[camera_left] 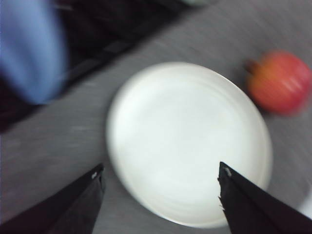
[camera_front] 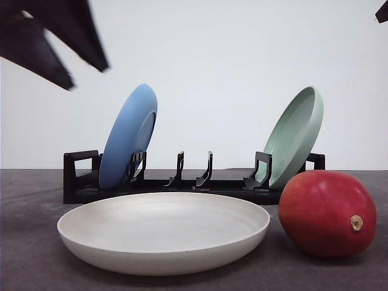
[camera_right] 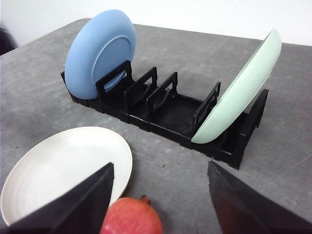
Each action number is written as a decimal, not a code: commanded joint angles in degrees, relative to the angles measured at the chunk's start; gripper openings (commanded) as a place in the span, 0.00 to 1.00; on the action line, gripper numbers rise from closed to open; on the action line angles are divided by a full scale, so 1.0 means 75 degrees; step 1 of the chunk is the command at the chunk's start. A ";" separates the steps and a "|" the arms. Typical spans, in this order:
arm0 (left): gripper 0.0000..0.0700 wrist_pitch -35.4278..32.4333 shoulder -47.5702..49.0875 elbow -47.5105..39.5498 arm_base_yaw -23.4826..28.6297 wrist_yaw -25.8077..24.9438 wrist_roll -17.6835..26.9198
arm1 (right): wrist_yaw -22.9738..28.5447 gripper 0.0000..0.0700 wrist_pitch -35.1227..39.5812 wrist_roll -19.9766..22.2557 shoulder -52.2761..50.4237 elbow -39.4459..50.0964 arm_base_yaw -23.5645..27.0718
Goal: Place pomegranate in white plate
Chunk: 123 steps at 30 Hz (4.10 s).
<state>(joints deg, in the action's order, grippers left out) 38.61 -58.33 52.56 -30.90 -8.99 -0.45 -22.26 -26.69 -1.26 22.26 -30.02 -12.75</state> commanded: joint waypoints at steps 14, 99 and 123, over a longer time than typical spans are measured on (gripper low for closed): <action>0.62 -0.2205 0.1521 -0.1353 0.2414 0.0284 -0.0354 | -0.0039 0.55 -0.0661 -0.0691 0.0030 -0.0111 -0.0032; 0.62 -0.1885 0.2038 -0.1868 0.2417 0.0402 -0.0900 | 0.1489 0.78 0.2710 -0.1515 0.9070 -0.2643 -0.4705; 0.62 -0.1885 0.2038 -0.1868 0.2417 0.0402 -0.0900 | 0.2058 0.97 0.2637 -0.1273 0.8396 -0.2720 -0.4895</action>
<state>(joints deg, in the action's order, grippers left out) 25.04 -42.78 38.17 -12.75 -6.11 -7.09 -7.55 -7.11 -13.03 86.05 -49.25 -48.75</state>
